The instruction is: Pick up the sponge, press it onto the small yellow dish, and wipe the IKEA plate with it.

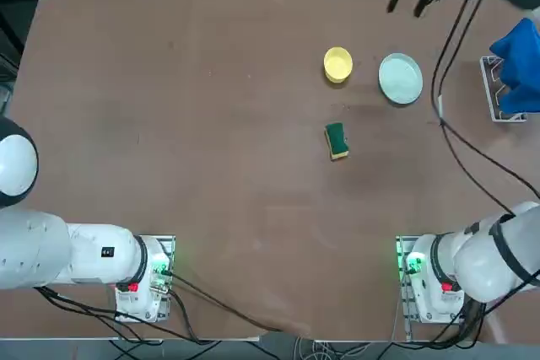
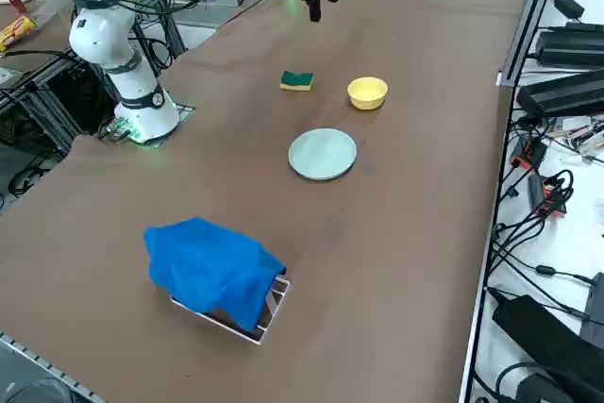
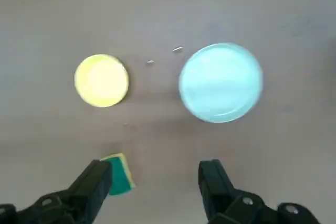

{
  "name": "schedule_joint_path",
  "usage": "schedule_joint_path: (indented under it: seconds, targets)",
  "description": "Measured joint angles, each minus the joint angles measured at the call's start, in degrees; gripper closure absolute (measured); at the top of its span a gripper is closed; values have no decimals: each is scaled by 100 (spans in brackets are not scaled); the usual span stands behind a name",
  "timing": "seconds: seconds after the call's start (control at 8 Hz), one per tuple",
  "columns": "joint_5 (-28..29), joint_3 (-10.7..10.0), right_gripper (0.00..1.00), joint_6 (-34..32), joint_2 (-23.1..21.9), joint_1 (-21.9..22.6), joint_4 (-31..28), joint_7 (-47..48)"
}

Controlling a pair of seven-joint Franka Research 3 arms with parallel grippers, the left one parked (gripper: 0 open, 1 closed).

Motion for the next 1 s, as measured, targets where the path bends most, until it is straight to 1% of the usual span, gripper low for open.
schedule_joint_path:
  seconds: [0.25, 0.38, 0.62, 0.75, 0.88, 1.0]
  targets:
    - [-8, -8, 0, -497, 209, -681, 696, -680]
    - [-83, -3, 0, -612, 269, -935, 994, -847]
    - [-315, 50, 0, -764, 312, -1291, 1419, -1043]
    - [-334, 206, 0, -976, 309, -1503, 1625, -1127]
    - [-334, 545, 0, -1204, 304, -1829, 1801, -1178]
    - [-337, 953, 0, -1314, 304, -2201, 1896, -1192]
